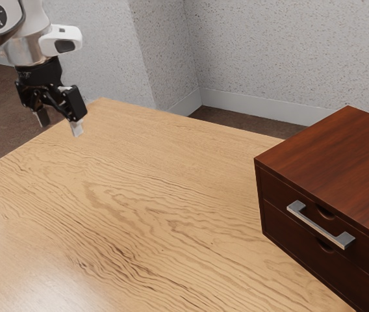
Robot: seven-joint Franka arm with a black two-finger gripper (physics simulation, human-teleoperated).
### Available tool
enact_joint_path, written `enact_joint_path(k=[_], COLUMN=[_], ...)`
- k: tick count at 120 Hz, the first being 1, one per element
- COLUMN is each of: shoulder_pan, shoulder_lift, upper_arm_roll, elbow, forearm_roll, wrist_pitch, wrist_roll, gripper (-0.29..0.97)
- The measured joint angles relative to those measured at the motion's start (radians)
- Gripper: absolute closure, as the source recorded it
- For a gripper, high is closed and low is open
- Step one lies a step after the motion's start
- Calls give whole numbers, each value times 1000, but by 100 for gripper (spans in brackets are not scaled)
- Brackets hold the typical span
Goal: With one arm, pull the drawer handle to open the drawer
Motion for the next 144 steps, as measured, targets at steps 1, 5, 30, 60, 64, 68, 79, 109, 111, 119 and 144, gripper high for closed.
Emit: enact_joint_path(k=[1, 5, 30, 60, 64, 68, 79, 109, 111, 119, 144], shoulder_pan=[3, 15, 66, -71, -133, -274, -673, -656, -652, -654, -726], shoulder_lift=[0, -1, -13, -80, -76, -73, -70, -8, -6, -16, -259], upper_arm_roll=[0, 0, -1, -57, -40, 65, 442, 567, 567, 570, 480], elbow=[0, 0, 154, 310, 310, 309, 302, 210, 204, 145, -355], forearm_roll=[0, -1, -4, -7, -5, -3, 0, -25, -27, -33, -66], wrist_pitch=[-1, -5, -48, -102, -105, -106, -107, -86, -84, -74, 139], wrist_roll=[-2, -8, -43, -73, -76, -80, -87, -103, -104, -116, -168], gripper=[0, 0, 0, 0, 0, 0, 0, 0, 0, 0, 0])
